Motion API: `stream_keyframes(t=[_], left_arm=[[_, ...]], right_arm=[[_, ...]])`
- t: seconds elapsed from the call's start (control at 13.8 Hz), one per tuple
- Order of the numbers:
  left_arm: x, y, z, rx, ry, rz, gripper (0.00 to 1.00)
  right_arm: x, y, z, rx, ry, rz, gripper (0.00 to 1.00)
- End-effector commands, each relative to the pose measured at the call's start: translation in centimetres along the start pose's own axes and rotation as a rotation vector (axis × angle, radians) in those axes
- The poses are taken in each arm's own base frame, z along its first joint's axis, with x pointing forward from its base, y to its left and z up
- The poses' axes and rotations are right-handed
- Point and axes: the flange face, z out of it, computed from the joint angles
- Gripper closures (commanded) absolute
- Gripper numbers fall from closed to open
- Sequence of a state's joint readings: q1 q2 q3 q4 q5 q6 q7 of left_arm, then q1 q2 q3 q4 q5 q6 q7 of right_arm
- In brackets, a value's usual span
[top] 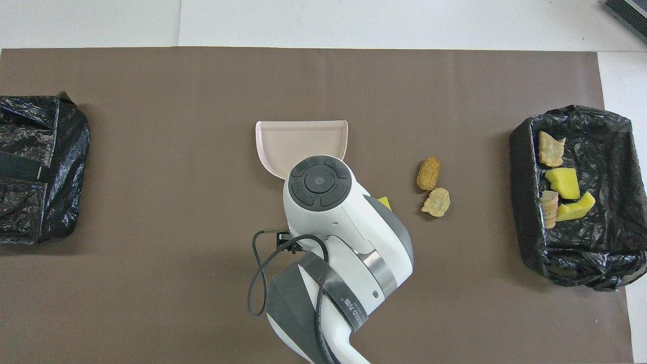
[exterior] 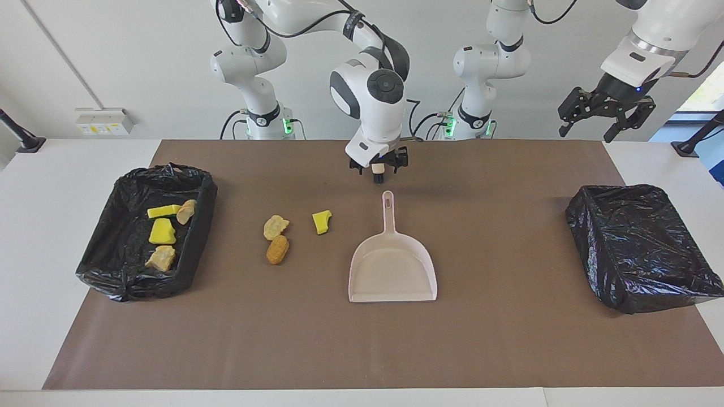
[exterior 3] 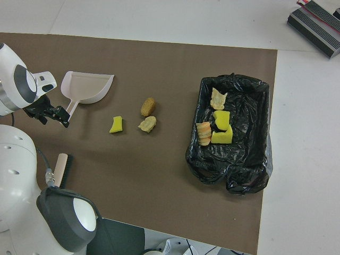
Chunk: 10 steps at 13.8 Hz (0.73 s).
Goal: Sweep and dump trash in bin
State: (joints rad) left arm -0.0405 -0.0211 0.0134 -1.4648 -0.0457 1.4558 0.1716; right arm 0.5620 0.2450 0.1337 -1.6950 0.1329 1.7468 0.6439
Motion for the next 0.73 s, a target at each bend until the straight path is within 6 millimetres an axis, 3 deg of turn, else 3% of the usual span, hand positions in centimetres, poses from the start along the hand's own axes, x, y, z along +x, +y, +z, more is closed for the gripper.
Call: stream_keyframes(t=[0.0,0.36,0.51,0.65], left_arm=[[-0.6,-1.3,-0.6,0.015,-0.003,-0.019,0.00],[-0.7,-1.2,-0.6,0.015,-0.003,-0.019,0.00],[-0.7,-1.2,-0.6,0.015,-0.003,-0.019,0.00],[-0.7,-1.2,-0.6,0.015,-0.002,-0.017,0.00]], right_arm=[[-6.5,1.0,3.4,-0.033,-0.047,-0.014,0.00],[-18.1,0.3,8.5,0.053,-0.086,0.002,0.00],[-20.8,0.8,9.6,0.073,-0.112,-0.004,0.00],[-22.7,0.3,12.1,0.053,-0.114,-0.005,0.00]])
